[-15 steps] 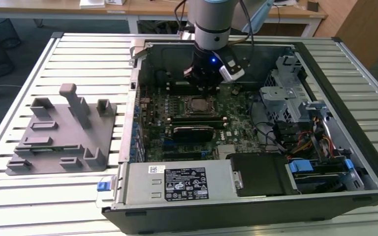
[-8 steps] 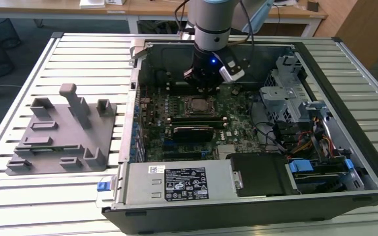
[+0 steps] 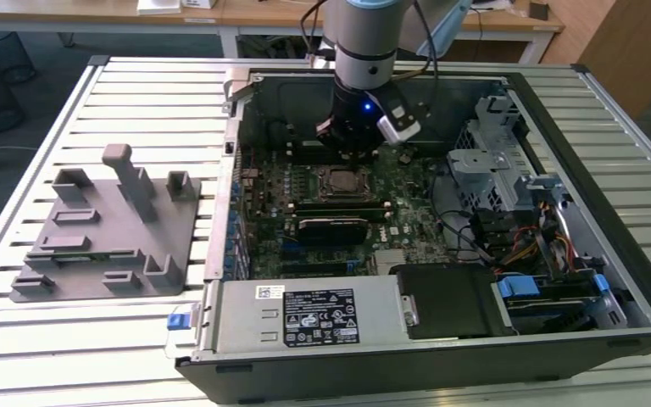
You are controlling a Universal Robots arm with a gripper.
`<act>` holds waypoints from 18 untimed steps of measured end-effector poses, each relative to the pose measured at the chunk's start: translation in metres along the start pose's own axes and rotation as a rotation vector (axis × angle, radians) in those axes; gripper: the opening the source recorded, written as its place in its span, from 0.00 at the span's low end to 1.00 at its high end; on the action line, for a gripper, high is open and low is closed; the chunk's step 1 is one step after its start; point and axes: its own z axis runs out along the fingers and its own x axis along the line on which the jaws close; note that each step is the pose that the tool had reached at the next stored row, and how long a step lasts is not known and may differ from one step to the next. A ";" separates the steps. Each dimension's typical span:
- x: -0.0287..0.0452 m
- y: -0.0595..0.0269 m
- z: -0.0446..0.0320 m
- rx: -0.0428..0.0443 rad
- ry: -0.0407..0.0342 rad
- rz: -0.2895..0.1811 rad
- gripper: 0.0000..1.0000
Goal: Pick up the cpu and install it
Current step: 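Install the first cpu locking lever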
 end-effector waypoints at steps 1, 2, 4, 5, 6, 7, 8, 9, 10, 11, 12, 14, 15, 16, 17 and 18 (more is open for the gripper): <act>0.0002 -0.0003 -0.0003 -0.0079 -0.0007 0.000 0.11; 0.0003 -0.0005 -0.0006 -0.0153 -0.0012 0.000 0.11; 0.0004 -0.0006 -0.0007 -0.0281 -0.0023 0.000 0.11; 0.0005 -0.0007 -0.0009 -0.0323 -0.0024 0.001 0.11; 0.0009 -0.0012 -0.0015 -0.0352 -0.0022 0.001 0.11; 0.0008 -0.0011 -0.0014 -0.0394 -0.0026 0.001 0.11; 0.0002 -0.0002 -0.0003 -0.0464 -0.0048 0.001 0.11; 0.0000 0.0001 -0.0002 -0.0495 -0.0058 0.001 0.11; -0.0001 0.0002 -0.0006 -0.0520 -0.0062 0.001 0.11; -0.0002 0.0003 -0.0012 -0.0535 -0.0067 0.001 0.11; -0.0002 0.0003 -0.0024 -0.0537 -0.0067 0.001 0.11; -0.0002 0.0003 -0.0058 -0.0527 -0.0059 0.001 0.11; -0.0002 0.0004 -0.0074 -0.0530 -0.0061 0.001 0.11; -0.0003 0.0004 -0.0091 -0.0529 -0.0060 0.001 0.11; -0.0003 0.0005 -0.0108 -0.0527 -0.0059 0.001 0.11; -0.0003 0.0005 -0.0121 -0.0527 -0.0059 0.001 0.11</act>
